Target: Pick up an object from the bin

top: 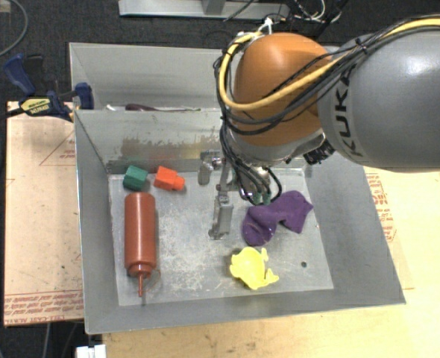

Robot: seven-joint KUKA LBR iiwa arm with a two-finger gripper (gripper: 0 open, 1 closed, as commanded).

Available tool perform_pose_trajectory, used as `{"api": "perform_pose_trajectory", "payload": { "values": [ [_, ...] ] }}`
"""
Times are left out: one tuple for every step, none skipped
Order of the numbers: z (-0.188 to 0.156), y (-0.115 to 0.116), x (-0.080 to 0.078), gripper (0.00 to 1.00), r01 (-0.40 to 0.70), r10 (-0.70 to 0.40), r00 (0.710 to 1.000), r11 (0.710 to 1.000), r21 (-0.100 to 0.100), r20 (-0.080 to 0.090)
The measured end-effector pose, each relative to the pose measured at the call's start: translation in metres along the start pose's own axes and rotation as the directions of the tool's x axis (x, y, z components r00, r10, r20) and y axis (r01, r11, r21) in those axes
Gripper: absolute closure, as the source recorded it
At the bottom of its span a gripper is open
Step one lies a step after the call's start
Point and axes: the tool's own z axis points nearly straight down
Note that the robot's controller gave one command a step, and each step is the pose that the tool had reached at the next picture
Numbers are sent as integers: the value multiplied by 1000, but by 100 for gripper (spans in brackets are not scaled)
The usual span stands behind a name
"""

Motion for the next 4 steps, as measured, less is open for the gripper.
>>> {"api": "perform_pose_trajectory", "payload": {
  "values": [
    [-5,-1,-1,0,-3,3,1000,1000,-1,8],
    [36,22,-18,0,135,-135,991,991,0,10],
    [68,74,-56,0,400,-400,916,916,2,14],
    [84,84,-54,0,503,-503,864,864,2,10]
  ]
}}
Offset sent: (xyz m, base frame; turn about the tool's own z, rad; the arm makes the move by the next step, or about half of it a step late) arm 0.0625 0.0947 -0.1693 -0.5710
